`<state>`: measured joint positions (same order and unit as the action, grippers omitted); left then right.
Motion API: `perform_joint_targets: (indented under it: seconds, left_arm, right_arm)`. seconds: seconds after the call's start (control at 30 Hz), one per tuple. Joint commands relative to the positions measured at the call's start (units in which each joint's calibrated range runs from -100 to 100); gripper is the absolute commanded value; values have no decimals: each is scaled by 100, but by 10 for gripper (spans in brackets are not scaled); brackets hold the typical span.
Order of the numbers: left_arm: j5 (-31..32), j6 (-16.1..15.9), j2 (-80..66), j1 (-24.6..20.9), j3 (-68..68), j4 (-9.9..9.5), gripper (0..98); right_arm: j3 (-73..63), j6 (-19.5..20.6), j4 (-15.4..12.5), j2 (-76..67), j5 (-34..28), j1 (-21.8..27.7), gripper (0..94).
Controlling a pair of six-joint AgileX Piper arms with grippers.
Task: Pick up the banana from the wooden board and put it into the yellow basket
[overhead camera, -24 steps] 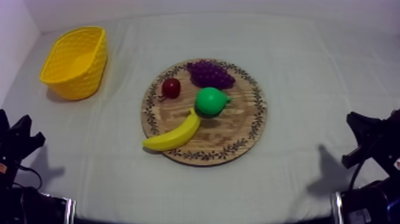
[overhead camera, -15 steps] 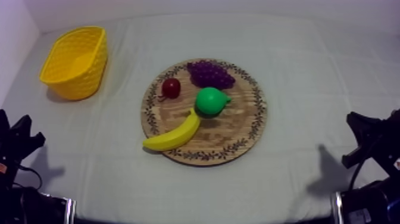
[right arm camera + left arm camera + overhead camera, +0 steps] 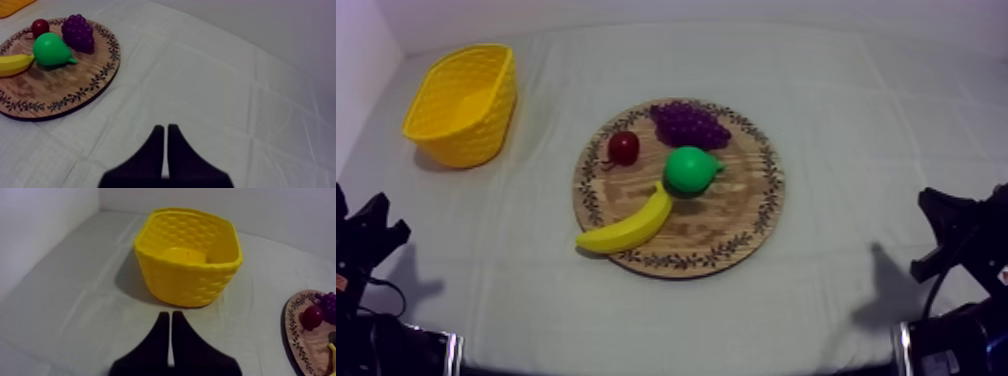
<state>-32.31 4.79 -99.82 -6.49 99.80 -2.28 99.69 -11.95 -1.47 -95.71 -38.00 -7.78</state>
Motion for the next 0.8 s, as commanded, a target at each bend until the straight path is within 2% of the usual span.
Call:
perform_joint_targets:
  seconds: [0.0,0.3,0.5,0.63,0.77]
  left_arm:
    - [-2,55,-1,2,-2,1,2]
    - [-2,363,-1,23,-2,1,2]
    - [319,195,117,101,-9,-13,2]
    - [965,277,680,193,-231,-241,2]
    - [1194,266,1465,347,-1045,-322,2]
  right_arm:
    - [-3,-9,-2,-4,2,-3,5]
    - [-3,-9,-2,-4,2,-3,5]
    - [-3,-12,-2,-4,2,-3,5]
    - [-3,-12,-2,-4,2,-3,5]
    - [-3,-11,-2,-4,2,-3,5]
